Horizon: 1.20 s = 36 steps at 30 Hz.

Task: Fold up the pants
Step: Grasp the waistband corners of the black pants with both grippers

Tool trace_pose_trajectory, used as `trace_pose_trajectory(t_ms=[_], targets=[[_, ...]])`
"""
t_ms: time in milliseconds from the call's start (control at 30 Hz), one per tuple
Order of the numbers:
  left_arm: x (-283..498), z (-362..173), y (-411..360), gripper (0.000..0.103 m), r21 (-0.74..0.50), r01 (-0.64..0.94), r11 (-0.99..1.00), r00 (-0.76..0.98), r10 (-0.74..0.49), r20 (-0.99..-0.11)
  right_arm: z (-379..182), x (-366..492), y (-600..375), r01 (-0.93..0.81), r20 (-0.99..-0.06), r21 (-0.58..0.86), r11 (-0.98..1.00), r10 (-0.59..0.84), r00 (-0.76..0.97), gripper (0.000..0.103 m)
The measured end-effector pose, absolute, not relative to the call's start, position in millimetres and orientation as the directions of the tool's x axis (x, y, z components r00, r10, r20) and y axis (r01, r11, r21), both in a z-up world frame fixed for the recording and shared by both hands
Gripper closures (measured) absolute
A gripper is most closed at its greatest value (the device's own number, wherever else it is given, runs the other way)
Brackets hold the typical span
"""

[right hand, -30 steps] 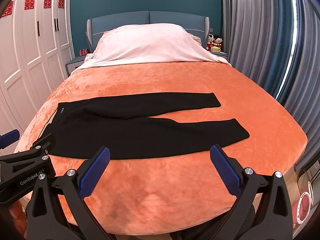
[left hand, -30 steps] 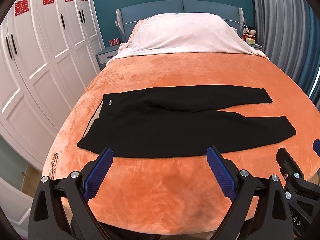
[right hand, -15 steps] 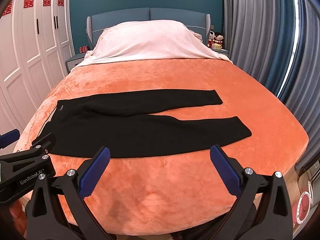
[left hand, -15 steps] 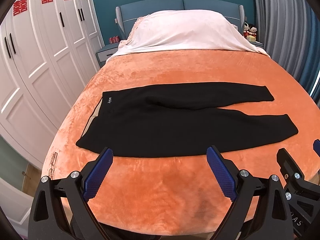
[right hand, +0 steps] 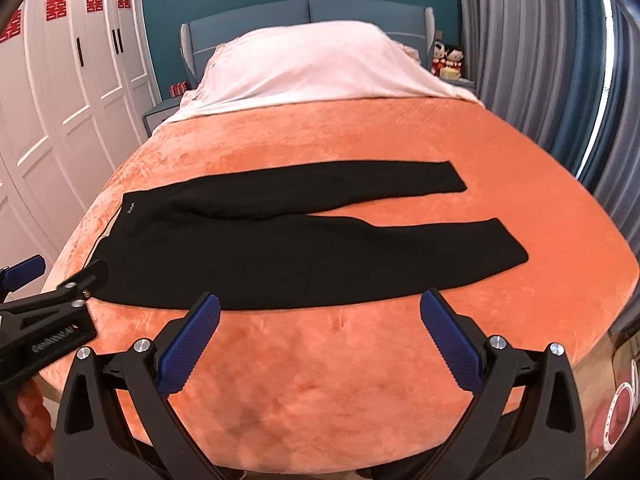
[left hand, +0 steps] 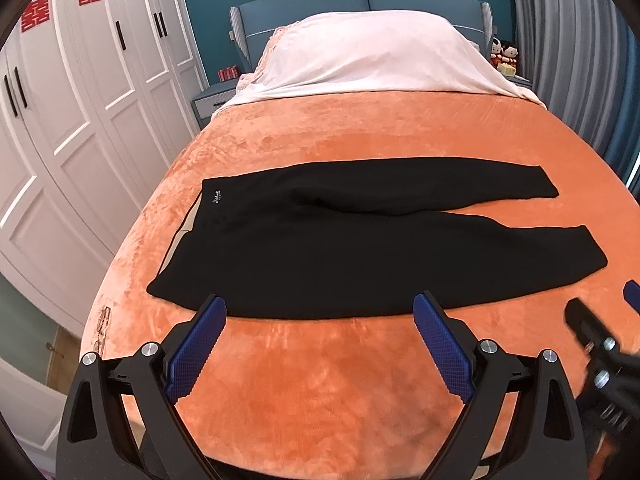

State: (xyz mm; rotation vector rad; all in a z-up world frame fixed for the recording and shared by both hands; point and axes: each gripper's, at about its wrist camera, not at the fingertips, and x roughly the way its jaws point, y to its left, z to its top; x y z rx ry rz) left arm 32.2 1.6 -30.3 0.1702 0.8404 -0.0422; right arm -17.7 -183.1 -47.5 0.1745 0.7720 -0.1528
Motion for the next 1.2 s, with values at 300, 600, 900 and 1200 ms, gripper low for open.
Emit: trace_pose_trajectory(t_ms=[300,600,900,1200], targets=[[106.6,-64.5,18.2,0.011,0.067,0.026,0.997,0.665,0.033,-0.746,-101.7,96.7,-331.5,0.306,-0.720,0.152,0.940,-0.106,0.685,0.005],[240.5,-119.1,29.5,0.009,0.105,0.034,0.994,0.543,0.070,-0.837,-170.0,274.4,-489.2,0.365,-0.779,0.137,0.921,-0.128,0.615,0.005],[415.2,-155.2,154.9,0.009,0.146,-0.219,0.965,0.485,0.237,-0.842,-238.7,370.9,-549.9,0.396,-0.872,0.112,0.911,-0.101,0.478,0.023],[514.8,-193.7,241.0,0.011,0.148,-0.301,0.942,0.368,0.258,-0.893,-249.0,367.5,-552.9,0.405,-0.864,0.123,0.906,-0.104,0.493,0.058]])
